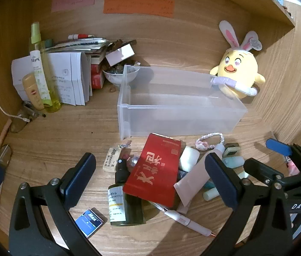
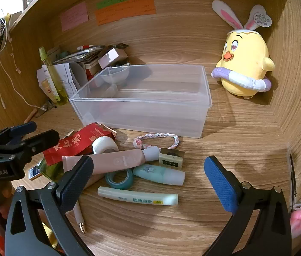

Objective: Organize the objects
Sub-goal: 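Move the left tool down toward the blue Max staple box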

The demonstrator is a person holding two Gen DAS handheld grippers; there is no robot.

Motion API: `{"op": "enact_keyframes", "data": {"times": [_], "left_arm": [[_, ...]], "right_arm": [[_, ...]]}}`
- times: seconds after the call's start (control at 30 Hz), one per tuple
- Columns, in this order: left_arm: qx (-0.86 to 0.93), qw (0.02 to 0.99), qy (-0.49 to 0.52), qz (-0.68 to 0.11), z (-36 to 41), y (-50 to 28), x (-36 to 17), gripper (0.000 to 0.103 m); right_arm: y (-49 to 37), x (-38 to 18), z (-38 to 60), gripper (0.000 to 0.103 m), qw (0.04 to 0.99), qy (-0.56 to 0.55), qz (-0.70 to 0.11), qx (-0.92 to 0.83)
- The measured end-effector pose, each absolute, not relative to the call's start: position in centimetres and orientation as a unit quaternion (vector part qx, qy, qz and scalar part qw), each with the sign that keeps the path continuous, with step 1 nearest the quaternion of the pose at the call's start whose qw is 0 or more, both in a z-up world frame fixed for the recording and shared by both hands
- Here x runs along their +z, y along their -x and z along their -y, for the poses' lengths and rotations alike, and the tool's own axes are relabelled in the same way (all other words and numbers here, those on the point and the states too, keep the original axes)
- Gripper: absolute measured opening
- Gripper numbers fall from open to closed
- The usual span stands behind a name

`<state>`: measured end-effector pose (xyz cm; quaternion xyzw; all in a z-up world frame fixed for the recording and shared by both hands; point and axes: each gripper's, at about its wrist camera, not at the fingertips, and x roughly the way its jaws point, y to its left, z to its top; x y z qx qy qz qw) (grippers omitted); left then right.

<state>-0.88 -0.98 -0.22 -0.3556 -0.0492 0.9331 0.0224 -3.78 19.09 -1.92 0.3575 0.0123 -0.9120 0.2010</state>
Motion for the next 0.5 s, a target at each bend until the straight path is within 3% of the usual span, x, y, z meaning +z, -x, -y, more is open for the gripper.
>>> {"op": "enact_keyframes", "data": {"times": [0.5], "left_arm": [[0.934,0.032,0.352,0.047,0.82,0.93,-0.16,0.103]], "right_arm": [[4.37,-1.97,-19.37,0.103,0.196,-0.364,-0.007,-0.911]]}}
